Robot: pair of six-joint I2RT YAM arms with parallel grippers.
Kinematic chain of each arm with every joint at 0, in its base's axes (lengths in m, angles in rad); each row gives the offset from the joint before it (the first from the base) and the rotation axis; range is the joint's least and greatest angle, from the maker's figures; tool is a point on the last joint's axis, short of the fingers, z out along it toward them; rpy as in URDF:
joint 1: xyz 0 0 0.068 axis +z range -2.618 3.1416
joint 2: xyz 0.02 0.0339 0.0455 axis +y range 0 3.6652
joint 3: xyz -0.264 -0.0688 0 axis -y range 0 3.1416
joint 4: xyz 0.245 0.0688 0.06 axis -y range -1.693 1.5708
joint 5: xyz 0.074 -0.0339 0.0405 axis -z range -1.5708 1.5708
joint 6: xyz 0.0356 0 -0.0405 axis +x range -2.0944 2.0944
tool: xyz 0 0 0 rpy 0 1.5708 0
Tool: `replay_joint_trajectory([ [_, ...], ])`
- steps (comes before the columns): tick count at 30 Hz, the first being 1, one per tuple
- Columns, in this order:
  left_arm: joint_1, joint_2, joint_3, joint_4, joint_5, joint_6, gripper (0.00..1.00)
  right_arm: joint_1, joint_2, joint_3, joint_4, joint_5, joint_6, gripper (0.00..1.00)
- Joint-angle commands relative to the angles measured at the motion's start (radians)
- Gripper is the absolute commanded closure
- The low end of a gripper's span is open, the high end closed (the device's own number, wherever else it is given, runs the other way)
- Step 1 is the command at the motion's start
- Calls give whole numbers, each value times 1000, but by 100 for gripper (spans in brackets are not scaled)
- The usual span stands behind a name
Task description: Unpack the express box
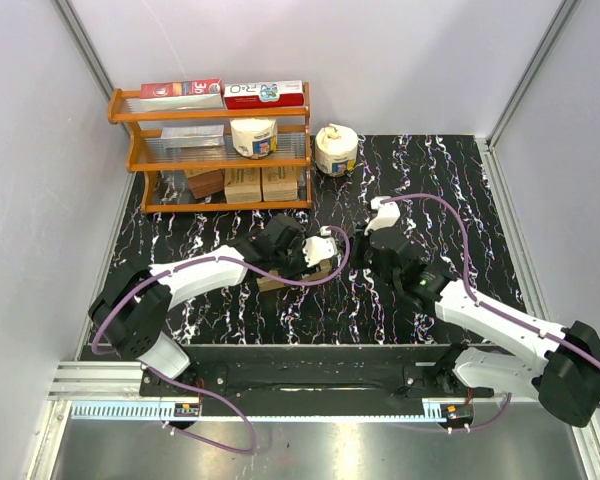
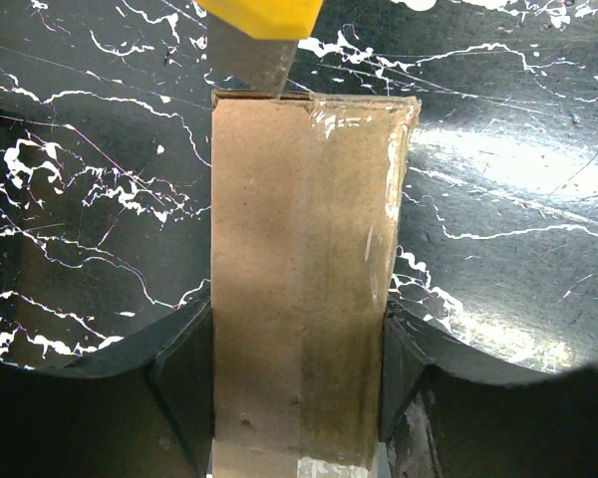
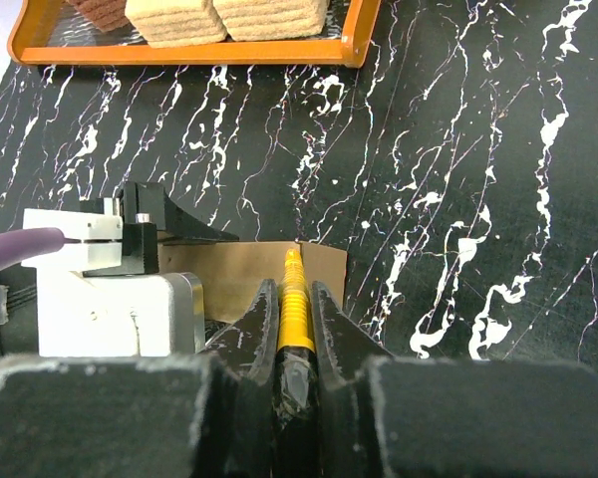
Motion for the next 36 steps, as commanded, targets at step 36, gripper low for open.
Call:
replay_joint_trajectory([
  [36,7,69,-26,-128,-75,25,71,4,-55,-93,-31,-68,-44,100],
])
